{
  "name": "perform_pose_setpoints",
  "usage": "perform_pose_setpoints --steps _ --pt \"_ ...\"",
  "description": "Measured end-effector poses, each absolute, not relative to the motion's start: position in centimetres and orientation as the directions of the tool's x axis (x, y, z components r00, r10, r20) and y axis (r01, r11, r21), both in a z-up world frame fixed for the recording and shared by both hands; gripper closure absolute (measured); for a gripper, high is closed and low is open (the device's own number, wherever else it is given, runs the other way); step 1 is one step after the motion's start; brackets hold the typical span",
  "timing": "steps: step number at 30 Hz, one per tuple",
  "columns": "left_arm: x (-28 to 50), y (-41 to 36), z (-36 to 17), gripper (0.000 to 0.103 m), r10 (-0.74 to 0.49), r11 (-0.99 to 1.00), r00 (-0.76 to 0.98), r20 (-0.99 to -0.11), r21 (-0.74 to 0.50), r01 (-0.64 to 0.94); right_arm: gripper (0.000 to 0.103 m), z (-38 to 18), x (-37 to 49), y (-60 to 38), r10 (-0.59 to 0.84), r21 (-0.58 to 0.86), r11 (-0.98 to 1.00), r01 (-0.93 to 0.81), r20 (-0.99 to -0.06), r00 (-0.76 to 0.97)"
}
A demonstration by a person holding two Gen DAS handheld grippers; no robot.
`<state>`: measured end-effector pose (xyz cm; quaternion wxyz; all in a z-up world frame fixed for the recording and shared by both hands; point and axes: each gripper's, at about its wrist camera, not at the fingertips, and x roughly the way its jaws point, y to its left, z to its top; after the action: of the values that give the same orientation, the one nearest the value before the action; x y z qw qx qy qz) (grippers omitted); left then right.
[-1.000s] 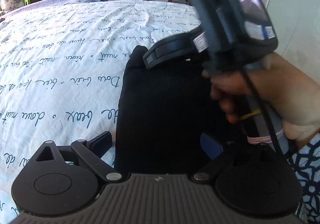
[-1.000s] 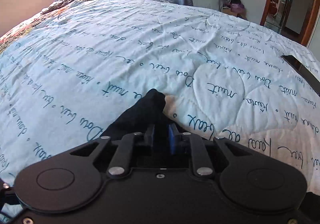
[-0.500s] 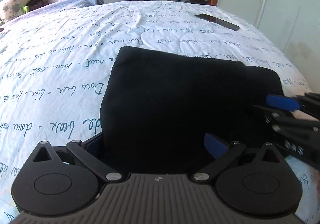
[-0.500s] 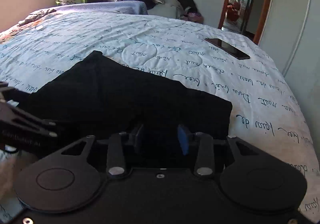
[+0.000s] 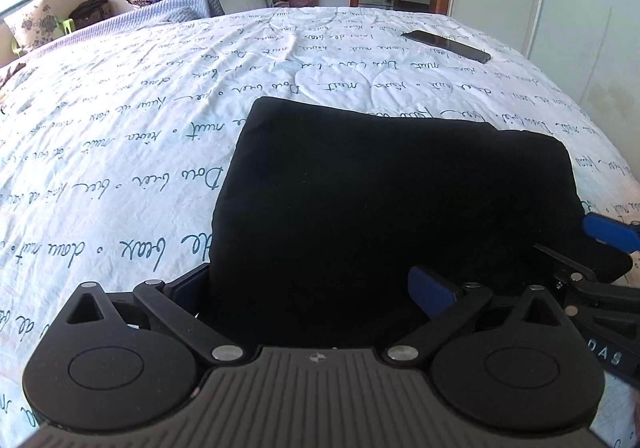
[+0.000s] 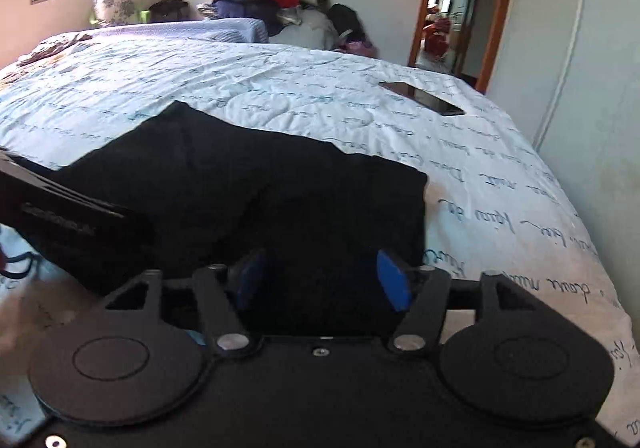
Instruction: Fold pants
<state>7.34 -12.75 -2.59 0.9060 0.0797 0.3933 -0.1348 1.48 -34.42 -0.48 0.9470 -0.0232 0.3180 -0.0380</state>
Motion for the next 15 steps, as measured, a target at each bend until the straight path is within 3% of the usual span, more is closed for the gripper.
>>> perform_pose_setpoints --steps 4,8,15 --pt "6.8 -12.8 -2.7 0.0 -0.168 0.952 0.674 -0.72 0.06 0.301 0.036 0.3 0.3 -34.3 -0.079 -0.036 0.997 0.072 -0.577 0.813" --pt "6.3 -12.6 -2.4 0.0 -0.154 0.955 0.677 -0.72 0.067 0.289 0.035 -0.6 -0.1 -33.0 -0.135 -0.133 0.989 0.07 -0.583 0.801" --pt "3.6 -11.8 -0.7 0.001 -0.137 0.952 0.7 -0.701 0.102 0.289 0.03 1.9 -4.0 -31.2 -0.057 -0.027 0.998 0.05 -0.552 0.832"
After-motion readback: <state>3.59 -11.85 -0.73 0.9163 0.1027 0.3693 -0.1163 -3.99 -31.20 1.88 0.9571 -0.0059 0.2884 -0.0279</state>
